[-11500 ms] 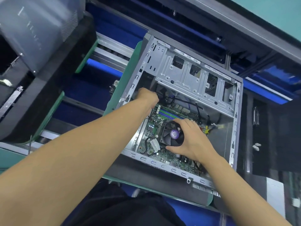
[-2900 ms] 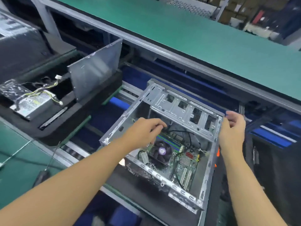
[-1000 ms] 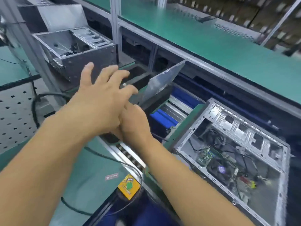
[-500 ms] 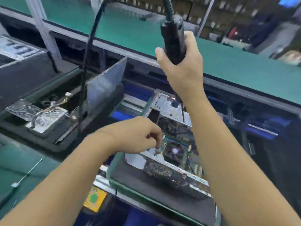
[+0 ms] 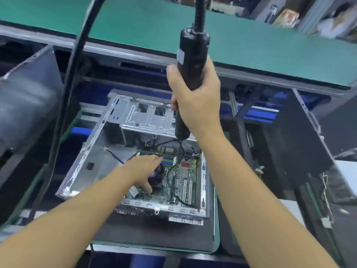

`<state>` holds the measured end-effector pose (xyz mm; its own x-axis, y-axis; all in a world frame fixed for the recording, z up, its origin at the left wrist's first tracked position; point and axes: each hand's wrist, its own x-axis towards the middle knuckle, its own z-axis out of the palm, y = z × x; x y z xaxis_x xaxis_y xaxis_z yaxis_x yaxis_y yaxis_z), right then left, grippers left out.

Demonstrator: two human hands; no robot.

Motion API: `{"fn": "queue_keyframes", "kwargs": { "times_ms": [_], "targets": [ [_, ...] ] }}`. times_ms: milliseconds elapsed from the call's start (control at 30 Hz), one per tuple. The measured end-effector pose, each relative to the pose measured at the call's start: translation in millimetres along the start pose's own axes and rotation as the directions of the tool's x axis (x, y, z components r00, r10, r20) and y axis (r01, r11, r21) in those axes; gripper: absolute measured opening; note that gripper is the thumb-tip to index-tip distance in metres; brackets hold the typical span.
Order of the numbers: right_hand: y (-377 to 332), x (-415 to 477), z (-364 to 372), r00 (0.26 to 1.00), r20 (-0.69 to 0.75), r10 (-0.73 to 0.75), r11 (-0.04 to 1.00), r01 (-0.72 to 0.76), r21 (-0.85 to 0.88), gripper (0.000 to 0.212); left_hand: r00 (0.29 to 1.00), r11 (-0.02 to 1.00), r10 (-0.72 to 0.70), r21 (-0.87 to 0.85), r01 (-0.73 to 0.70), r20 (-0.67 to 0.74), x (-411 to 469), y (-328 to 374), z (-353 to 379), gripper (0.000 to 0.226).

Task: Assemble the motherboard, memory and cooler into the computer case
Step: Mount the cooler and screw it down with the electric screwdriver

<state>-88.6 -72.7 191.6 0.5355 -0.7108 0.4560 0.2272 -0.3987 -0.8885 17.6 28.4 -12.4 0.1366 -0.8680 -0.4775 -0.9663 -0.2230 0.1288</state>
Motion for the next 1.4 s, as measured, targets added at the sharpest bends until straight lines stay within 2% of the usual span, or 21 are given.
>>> {"fn": "queue_keyframes", "kwargs": {
  "times_ms": [67, 233, 300, 500, 767, 1133, 1400],
  "targets": [
    [6.6, -0.4, -2.4, 1.0, 0.014, 0.011, 1.0, -0.011, 0.018, 0.018, 1.0, 1.0, 0.0, 0.009, 0.0, -0.003, 5.4, -1.6, 4.9, 0.122],
    [19.7, 2.4, -2.7, 0.999, 0.019, 0.036, 0.998, -0.037, 0.045, 0.019, 0.996, 0.999, 0.029, -0.026, -0.032, -0.086, 9.1, -8.4, 10.0, 0.09],
    [25.2, 1.4, -1.9, 0.999, 0.022, 0.023, 0.998, -0.024, 0.057, 0.019, 0.995, 0.998, 0.03, -0.048, -0.035, -0.096, 9.6, -9.5, 13.0, 0.086],
    [47.9, -6.4, 8.4, 0.999, 0.02, 0.028, 0.994, -0.03, 0.109, 0.012, 0.99, 0.997, 0.035, -0.068, -0.045, -0.138, 11.2, -13.5, 18.7, 0.089],
    [71.4, -13.7, 10.6, 0.998, 0.008, 0.066, 0.991, -0.066, 0.117, 0.009, 0.994, 0.995, 0.03, -0.091, -0.039, -0.107, 12.0, -13.9, 16.4, 0.094],
    [73.1, -18.5, 12.0, 0.996, -0.037, 0.085, 0.988, -0.079, 0.134, 0.021, 0.994, 0.993, 0.029, -0.113, -0.041, -0.105, 11.0, -14.2, 18.4, 0.092],
    [73.8, -21.5, 13.7, 0.995, -0.05, 0.085, 0.988, -0.078, 0.133, 0.019, 0.996, 0.994, 0.027, -0.102, -0.036, -0.09, 11.9, -13.5, 17.0, 0.094]
  ]
}}
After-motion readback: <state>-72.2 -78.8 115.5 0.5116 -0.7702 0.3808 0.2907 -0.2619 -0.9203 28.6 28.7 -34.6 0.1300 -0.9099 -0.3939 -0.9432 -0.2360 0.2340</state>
